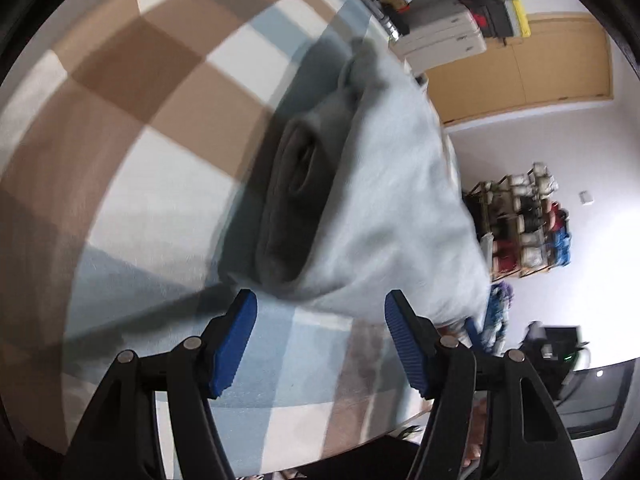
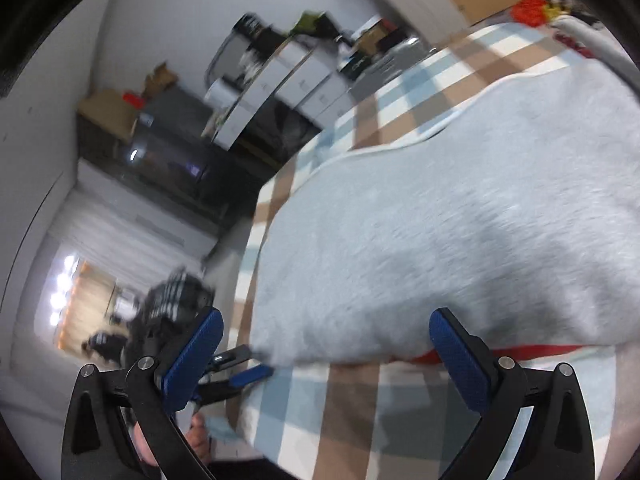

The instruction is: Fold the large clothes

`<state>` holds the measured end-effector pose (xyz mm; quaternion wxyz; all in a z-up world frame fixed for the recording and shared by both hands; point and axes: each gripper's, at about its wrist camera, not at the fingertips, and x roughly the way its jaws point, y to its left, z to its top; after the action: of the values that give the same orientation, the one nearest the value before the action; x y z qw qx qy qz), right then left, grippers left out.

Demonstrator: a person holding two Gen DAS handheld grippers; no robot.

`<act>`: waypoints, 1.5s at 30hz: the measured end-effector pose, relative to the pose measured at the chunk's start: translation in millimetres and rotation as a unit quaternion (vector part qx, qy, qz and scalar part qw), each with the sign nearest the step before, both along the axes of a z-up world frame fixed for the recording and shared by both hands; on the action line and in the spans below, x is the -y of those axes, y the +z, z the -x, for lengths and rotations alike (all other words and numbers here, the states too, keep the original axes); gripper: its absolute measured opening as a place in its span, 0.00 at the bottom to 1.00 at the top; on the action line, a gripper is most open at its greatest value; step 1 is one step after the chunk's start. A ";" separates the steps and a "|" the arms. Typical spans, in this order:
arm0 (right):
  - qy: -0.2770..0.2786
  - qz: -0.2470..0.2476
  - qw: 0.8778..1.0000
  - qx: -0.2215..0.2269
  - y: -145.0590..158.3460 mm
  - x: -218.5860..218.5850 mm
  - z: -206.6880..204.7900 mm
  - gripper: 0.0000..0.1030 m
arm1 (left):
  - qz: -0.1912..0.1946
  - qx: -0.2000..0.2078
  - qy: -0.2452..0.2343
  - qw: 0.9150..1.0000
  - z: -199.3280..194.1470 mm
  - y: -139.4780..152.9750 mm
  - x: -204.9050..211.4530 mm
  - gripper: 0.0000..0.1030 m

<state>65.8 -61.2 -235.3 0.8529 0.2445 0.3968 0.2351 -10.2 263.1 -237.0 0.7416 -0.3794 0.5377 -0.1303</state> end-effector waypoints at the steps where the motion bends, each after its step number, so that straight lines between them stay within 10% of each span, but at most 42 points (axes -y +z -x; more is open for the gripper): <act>1: 0.004 0.006 1.000 0.008 0.1 -2.1 1.2 1.00 | 0.009 -0.005 -0.003 1.000 -2.1 -4.2 5.5 0.60; 15: 0.063 0.024 0.996 0.056 5.8 -21.4 37.7 1.00 | 0.089 0.055 0.092 0.990 -57.6 -15.4 30.2 0.74; 19: 0.058 0.046 0.995 0.064 5.4 -20.3 41.1 1.00 | 0.083 0.057 0.124 0.987 -44.4 -18.8 16.8 0.23; 21: 0.046 0.060 0.995 0.068 6.3 -17.5 43.7 1.00 | 0.096 0.058 0.130 0.985 -42.0 -19.8 7.9 0.21; 28: -0.016 -0.055 0.997 -0.054 -21.3 31.5 19.0 1.00 | 0.054 0.132 0.113 0.983 -32.7 13.5 8.7 0.14; 34: -0.094 -0.213 0.962 -0.140 -47.7 102.6 30.2 1.00 | 0.039 0.194 0.101 0.975 -27.4 35.3 6.8 0.05; 45: -0.267 -0.105 0.943 -0.166 -43.5 194.7 46.1 1.00 | 0.052 0.117 0.104 0.986 -48.3 14.7 6.5 0.07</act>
<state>19.7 -255.9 -278.8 0.7759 0.4653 0.4261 -0.0052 38.1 256.6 -222.3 0.7881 -0.4536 0.3972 -0.1242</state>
